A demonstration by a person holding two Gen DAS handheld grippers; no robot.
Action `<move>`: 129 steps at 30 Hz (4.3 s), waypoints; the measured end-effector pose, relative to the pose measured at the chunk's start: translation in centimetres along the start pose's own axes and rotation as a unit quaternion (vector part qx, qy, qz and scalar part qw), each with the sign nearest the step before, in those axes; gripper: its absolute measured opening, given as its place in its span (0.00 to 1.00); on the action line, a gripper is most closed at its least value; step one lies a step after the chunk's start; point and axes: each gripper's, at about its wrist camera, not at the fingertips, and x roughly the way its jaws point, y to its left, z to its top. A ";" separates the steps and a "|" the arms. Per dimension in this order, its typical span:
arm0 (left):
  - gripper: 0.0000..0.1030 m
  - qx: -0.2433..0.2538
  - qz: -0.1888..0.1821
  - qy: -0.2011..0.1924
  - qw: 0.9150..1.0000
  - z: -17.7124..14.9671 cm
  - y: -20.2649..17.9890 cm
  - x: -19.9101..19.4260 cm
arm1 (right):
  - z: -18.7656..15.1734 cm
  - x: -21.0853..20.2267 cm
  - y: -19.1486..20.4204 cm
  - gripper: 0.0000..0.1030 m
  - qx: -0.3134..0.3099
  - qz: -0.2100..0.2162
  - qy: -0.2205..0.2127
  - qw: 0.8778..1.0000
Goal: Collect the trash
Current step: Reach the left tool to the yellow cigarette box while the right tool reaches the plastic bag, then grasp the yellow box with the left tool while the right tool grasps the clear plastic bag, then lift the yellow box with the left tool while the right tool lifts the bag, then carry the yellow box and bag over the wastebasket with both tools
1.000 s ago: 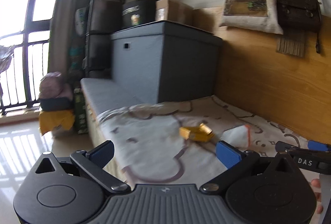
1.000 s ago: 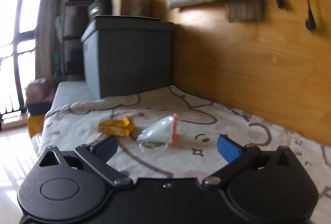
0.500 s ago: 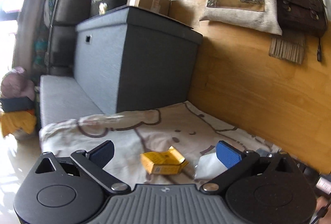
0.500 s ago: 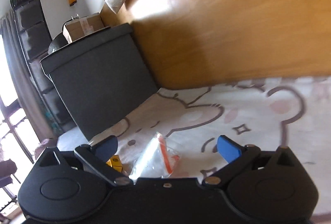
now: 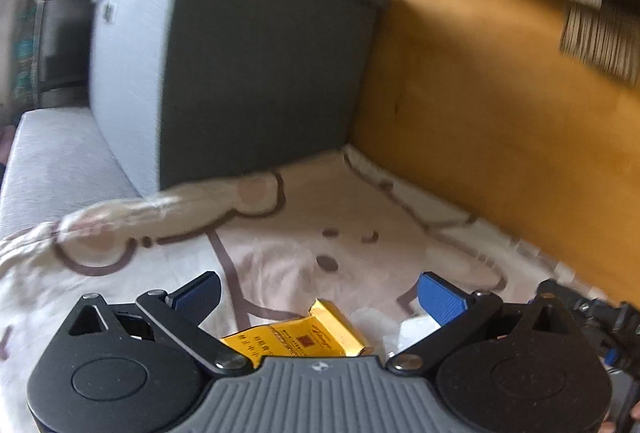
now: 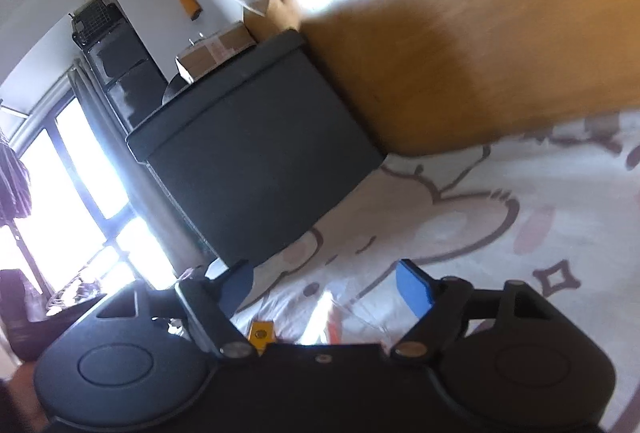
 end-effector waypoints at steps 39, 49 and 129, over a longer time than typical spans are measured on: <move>1.00 -0.013 0.021 0.153 0.988 -1.1 -1.3 0.6 | -3.5 3.7 2.2 0.19 0.085 0.027 0.176 0.980; 0.89 -0.065 0.067 0.168 0.981 -1.9 -1.3 3.9 | -3.0 2.9 2.2 0.07 0.072 0.011 0.152 0.986; 0.57 -0.132 0.182 0.007 0.974 -16.2 12.3 -35.5 | -17.9 -7.4 32.0 0.07 -0.251 -0.003 0.229 0.940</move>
